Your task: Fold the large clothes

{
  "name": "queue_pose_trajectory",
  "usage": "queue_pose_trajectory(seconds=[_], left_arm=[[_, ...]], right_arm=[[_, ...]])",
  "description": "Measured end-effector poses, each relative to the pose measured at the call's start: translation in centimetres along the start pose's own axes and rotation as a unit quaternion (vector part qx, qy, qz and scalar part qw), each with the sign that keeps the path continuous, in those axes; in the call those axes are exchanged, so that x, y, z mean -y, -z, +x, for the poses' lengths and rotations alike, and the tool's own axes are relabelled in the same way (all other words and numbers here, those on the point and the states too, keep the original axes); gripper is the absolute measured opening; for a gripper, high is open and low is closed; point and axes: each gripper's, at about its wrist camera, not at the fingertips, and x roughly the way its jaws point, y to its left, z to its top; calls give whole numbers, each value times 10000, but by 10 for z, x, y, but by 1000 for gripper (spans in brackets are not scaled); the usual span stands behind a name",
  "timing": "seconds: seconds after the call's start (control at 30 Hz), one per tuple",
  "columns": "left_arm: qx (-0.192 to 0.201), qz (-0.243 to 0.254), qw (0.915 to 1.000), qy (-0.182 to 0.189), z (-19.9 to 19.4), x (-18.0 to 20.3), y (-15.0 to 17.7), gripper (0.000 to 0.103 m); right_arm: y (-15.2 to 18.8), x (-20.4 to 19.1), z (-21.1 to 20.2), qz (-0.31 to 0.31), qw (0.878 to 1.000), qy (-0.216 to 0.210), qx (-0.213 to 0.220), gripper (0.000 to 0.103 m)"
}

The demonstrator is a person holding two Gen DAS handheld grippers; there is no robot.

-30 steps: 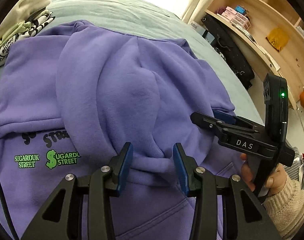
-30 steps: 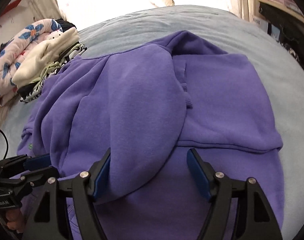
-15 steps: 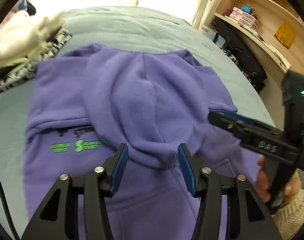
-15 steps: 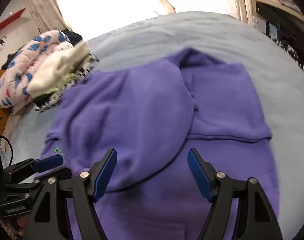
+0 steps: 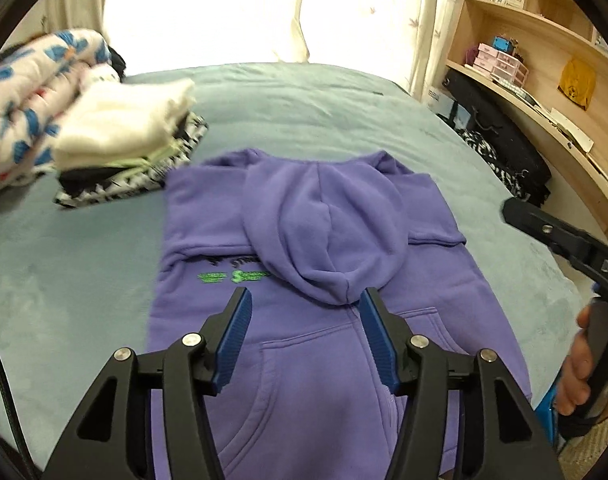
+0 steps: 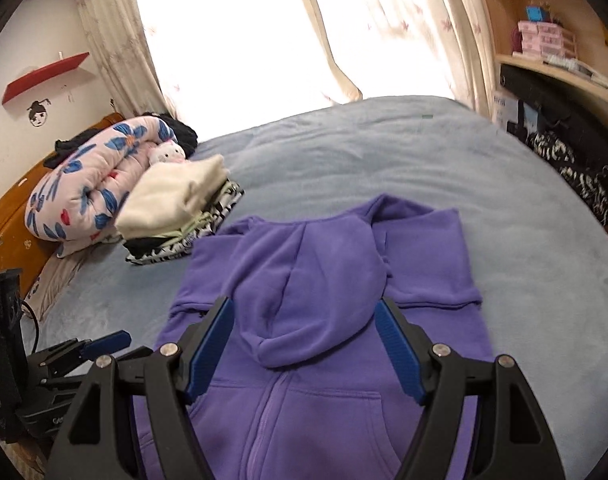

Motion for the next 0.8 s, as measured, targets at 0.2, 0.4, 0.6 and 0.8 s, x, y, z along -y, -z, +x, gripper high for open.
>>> queue_pose_trajectory(seconds=[0.2,0.4,0.6,0.8], left_arm=[[424,36,9983,-386,-49,5,11,59],[721,-10,9941,-810,-87,1,27,62],[876,-103,9911,-997,-116,-6,49,62],[935,-23,9888,-1163,-140,-7,77,72]], right_arm=[[4,-7,-53,-136,9988,171,444,73],[8,-11,-107,-463,9914,681,1022,73],[24,-10,-152,-645,9807,1150,1443,76],[55,-14,-168,-1035,9732,1625,1252,77]])
